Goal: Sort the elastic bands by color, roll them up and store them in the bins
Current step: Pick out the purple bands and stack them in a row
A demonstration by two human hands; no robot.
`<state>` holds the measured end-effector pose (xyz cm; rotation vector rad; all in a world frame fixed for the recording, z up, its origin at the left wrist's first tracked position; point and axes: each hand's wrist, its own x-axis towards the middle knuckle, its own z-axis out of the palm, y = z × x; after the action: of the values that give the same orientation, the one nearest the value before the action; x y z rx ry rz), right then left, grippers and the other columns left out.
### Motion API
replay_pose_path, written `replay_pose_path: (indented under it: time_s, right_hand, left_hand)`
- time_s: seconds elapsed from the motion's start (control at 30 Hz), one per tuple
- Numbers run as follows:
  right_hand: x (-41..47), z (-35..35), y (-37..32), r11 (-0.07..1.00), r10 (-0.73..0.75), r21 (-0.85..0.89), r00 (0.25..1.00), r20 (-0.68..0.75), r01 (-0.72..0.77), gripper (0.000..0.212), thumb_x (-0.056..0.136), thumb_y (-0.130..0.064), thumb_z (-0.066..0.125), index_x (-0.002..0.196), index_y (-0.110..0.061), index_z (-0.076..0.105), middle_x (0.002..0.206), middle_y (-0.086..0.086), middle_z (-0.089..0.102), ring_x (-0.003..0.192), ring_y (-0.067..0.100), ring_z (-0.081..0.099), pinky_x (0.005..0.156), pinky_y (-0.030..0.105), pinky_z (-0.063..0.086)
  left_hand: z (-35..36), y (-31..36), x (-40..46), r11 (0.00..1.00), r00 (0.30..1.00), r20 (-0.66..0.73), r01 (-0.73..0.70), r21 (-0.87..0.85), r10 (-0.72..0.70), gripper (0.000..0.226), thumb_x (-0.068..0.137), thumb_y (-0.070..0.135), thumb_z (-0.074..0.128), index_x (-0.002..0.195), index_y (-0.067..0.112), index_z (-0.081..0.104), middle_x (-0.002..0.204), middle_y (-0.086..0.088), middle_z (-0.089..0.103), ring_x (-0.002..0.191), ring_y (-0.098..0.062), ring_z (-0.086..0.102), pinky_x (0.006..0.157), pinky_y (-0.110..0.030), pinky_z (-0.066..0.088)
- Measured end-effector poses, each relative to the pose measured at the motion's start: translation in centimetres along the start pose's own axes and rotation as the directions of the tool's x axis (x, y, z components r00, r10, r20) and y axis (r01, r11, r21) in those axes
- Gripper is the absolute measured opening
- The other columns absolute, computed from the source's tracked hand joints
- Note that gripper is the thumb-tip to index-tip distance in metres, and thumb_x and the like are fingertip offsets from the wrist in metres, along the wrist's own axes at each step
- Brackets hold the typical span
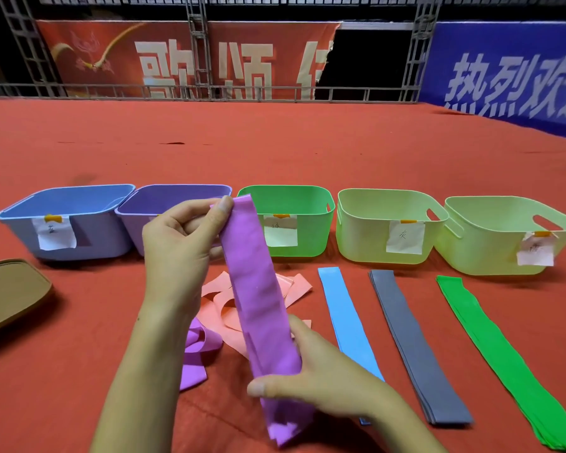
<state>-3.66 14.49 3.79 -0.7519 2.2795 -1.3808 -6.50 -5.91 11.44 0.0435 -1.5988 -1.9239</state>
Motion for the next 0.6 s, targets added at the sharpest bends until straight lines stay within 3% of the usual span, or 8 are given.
replay_pose_path:
  time_s: [0.13,0.23,0.3,0.4,0.47,0.6]
  right_hand:
    - [-0.4,-0.8,0.6,0.992,0.060,-0.125,0.980,0.190,-0.036,0.064,0.091,-0.035,0.072,0.146,-0.045,0.040,0.136,-0.018,0.064,0.123,0.008,0.064,0.109,0.042,0.052]
    - [-0.3,-0.6,1.0,0.989,0.101,-0.128,0.972,0.212,-0.075,0.052,0.093,-0.027,0.071,0.138,-0.043,0.051,0.119,-0.012,0.071,0.094,0.008,0.069,0.090,0.033,0.058]
    - [-0.1,0.0,1.4,0.957,0.131,-0.278,0.982,0.134,-0.089,0.044,0.089,-0.033,0.076,0.127,-0.041,0.055,0.100,-0.011,0.069,0.081,0.007,0.064,0.075,0.031,0.054]
    - [0.4,0.6,2.6,0.762,0.129,-0.633,0.990,-0.064,-0.140,0.051,0.082,-0.052,0.075,0.124,-0.033,0.054,0.100,-0.010,0.067,0.100,0.019,0.063,0.081,0.040,0.052]
    - [0.8,0.4,3.1,0.765,0.099,-0.619,0.982,-0.158,-0.177,0.055,0.080,-0.058,0.075,0.125,-0.033,0.055,0.099,-0.012,0.067,0.102,0.014,0.062,0.085,0.041,0.053]
    - [1.2,0.2,3.3,0.908,0.031,-0.400,0.972,-0.234,-0.125,0.044,0.080,-0.055,0.079,0.116,-0.039,0.060,0.092,-0.021,0.070,0.082,0.002,0.064,0.080,0.038,0.056]
  left_hand:
    - [-0.7,-0.7,0.7,1.000,1.000,-0.031,0.002,0.008,-0.002,0.018,0.095,0.023,0.079,0.103,0.006,0.079,0.072,0.003,0.076,0.068,-0.007,0.068,0.057,-0.023,0.056]
    - [-1.4,-1.9,1.2,0.996,0.998,0.023,0.061,0.072,-0.062,0.015,0.096,0.022,0.078,0.100,0.007,0.079,0.076,0.001,0.078,0.070,-0.008,0.071,0.057,-0.023,0.058]
    - [-1.7,-2.7,1.4,0.985,0.989,0.076,0.116,0.128,-0.126,0.012,0.096,0.020,0.077,0.099,0.008,0.079,0.076,0.000,0.078,0.070,-0.009,0.072,0.058,-0.024,0.059]
    - [-2.0,-3.6,1.5,0.971,0.976,0.111,0.166,0.173,-0.186,0.012,0.097,0.019,0.076,0.101,0.008,0.078,0.077,-0.002,0.078,0.068,-0.008,0.072,0.059,-0.023,0.060]
    - [-2.3,-4.0,1.7,0.963,0.971,0.131,0.171,0.208,-0.201,0.014,0.097,0.020,0.077,0.102,0.008,0.079,0.078,-0.002,0.079,0.069,-0.008,0.071,0.061,-0.024,0.061]
    - [-3.5,-4.2,2.2,0.955,0.958,0.169,0.189,0.230,-0.231,0.018,0.096,0.024,0.077,0.105,0.009,0.080,0.080,-0.003,0.079,0.071,-0.009,0.071,0.064,-0.024,0.061]
